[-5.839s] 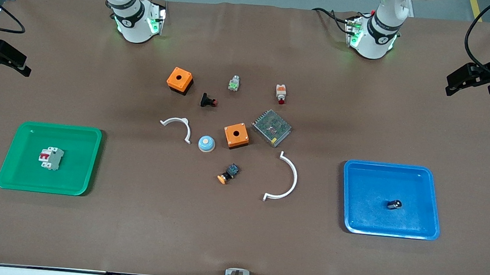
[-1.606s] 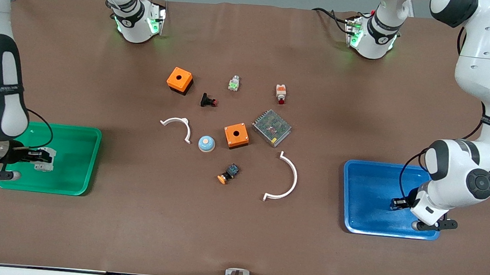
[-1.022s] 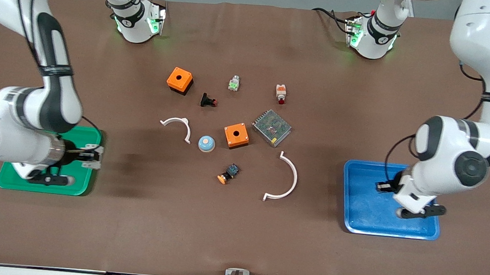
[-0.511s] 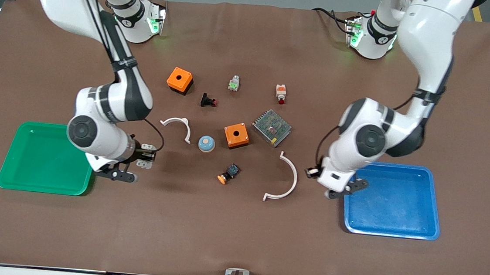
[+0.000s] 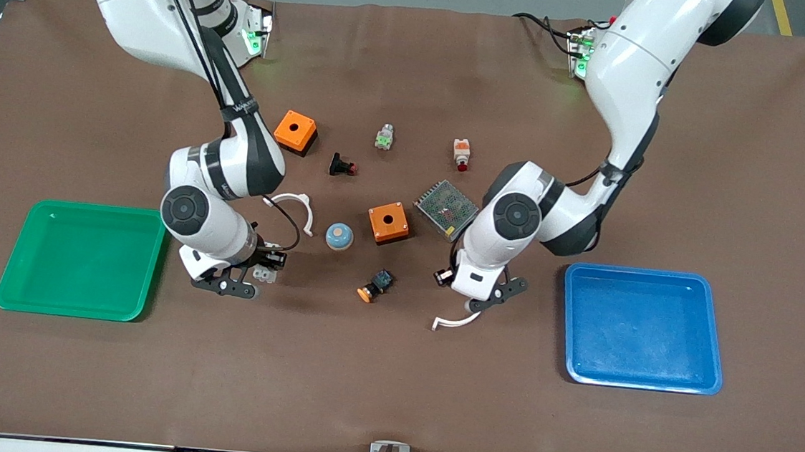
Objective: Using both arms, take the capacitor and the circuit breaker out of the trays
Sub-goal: 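Lift the breaker with the right gripper while the left gripper lifts the capacitor, then set the breaker and capacitor on the table between the trays, open both grippers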
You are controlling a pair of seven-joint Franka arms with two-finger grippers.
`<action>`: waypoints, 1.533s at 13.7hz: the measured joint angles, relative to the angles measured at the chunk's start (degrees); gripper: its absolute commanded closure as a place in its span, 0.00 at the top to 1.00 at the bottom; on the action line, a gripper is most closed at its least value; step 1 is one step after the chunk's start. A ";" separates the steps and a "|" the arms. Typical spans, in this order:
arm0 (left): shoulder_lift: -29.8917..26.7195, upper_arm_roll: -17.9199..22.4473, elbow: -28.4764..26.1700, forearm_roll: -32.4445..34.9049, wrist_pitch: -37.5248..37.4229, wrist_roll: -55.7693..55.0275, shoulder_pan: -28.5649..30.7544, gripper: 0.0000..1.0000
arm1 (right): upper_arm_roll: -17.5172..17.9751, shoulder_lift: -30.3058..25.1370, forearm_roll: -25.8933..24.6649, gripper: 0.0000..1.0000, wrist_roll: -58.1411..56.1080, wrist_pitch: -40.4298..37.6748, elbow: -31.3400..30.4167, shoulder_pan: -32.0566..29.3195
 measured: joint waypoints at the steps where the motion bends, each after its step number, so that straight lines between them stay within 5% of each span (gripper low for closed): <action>1: 0.72 0.04 0.49 0.00 0.07 -0.01 -0.37 0.14 | -0.01 1.05 0.00 0.03 0.00 1.22 -0.02 0.00; 5: 2.53 0.25 1.00 0.00 1.66 -0.01 -1.22 1.00 | -0.02 2.98 0.00 0.08 -0.01 2.77 0.01 0.08; 6: 2.65 0.39 1.12 0.01 1.85 0.00 -1.27 1.00 | -0.02 2.98 0.00 0.13 -0.01 2.77 0.04 0.15; 7: 2.64 0.54 1.33 0.03 1.92 0.04 -1.28 1.00 | -0.01 2.98 0.00 0.30 -0.01 2.77 0.10 0.28; 8: 2.60 0.69 1.75 0.14 1.92 0.15 -1.25 1.00 | -0.01 2.98 0.00 0.77 -0.01 2.77 0.11 0.39; 9: 2.37 0.83 2.32 0.76 1.90 0.38 -1.16 1.00 | -0.01 2.98 0.00 1.00 0.00 2.77 0.11 0.44; 16: -11.13 1.27 4.50 6.79 -15.60 17.24 7.51 1.00 | -0.78 2.93 -0.03 1.00 -2.31 0.11 3.08 0.11; 21: -22.08 1.47 4.30 7.27 -31.32 33.58 15.62 1.00 | -1.94 0.29 -0.25 1.00 -17.09 -26.58 16.11 -6.74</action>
